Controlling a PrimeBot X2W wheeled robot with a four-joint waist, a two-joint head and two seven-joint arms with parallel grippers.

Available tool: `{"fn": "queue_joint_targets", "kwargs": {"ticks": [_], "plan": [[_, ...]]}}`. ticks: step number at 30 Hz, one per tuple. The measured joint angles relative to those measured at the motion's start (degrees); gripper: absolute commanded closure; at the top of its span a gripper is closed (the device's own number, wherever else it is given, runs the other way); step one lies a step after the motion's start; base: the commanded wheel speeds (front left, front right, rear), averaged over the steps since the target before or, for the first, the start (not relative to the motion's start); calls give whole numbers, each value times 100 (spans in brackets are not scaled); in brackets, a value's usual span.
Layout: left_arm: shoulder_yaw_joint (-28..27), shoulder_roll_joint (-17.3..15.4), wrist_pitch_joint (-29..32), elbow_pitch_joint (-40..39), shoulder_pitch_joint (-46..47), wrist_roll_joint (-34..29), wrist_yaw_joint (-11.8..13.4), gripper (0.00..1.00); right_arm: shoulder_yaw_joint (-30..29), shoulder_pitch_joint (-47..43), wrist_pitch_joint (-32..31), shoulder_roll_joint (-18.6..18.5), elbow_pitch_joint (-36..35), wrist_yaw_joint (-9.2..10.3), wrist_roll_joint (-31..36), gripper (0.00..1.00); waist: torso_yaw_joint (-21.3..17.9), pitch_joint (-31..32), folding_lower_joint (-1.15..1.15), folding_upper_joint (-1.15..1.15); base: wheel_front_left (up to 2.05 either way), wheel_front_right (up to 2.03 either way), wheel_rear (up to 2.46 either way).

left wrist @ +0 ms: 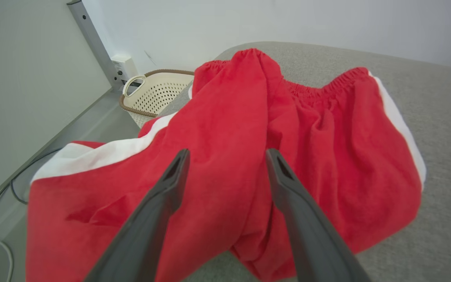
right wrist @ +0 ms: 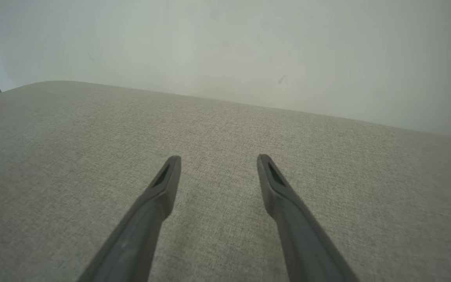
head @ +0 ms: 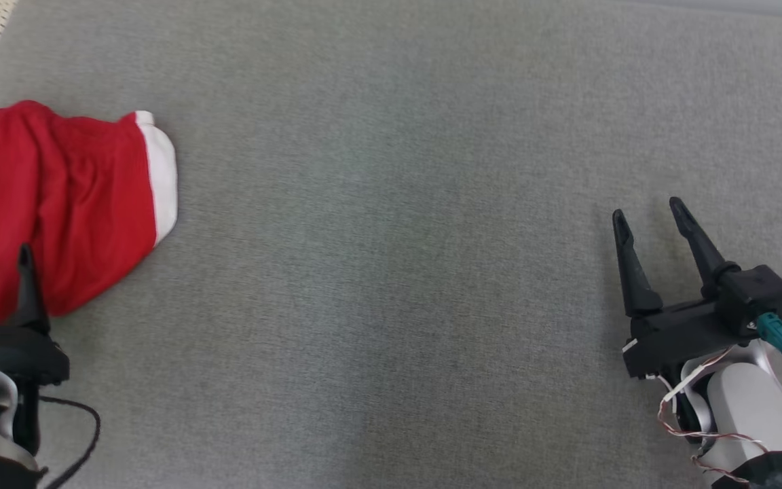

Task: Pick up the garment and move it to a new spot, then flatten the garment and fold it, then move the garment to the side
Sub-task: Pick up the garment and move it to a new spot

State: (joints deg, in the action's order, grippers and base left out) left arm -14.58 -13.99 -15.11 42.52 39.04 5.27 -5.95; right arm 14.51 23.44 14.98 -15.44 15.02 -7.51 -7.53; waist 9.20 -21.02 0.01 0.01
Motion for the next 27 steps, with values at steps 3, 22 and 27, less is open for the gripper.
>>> {"fn": "queue_joint_targets", "kwargs": {"ticks": [3, 22, 27], "plan": [[27, -146, 0, 381, 287, 4, 14, 0, -31, 52, 0, -55, -51, 0, 23, 0, -103, -140, 0, 0, 0, 0, 0], [335, -464, 73, 1396, 1315, -52, 115, 100, -186, 191, 14, -65, -157, 0, -3, 0, -542, -602, 0, 0, 0, 0, 0], [662, -278, 16, 680, 1185, -243, 92, 100, -253, 172, 13, 19, -99, 0, -8, 0, -504, -496, -1, 0, 0, 0, 0]]}}
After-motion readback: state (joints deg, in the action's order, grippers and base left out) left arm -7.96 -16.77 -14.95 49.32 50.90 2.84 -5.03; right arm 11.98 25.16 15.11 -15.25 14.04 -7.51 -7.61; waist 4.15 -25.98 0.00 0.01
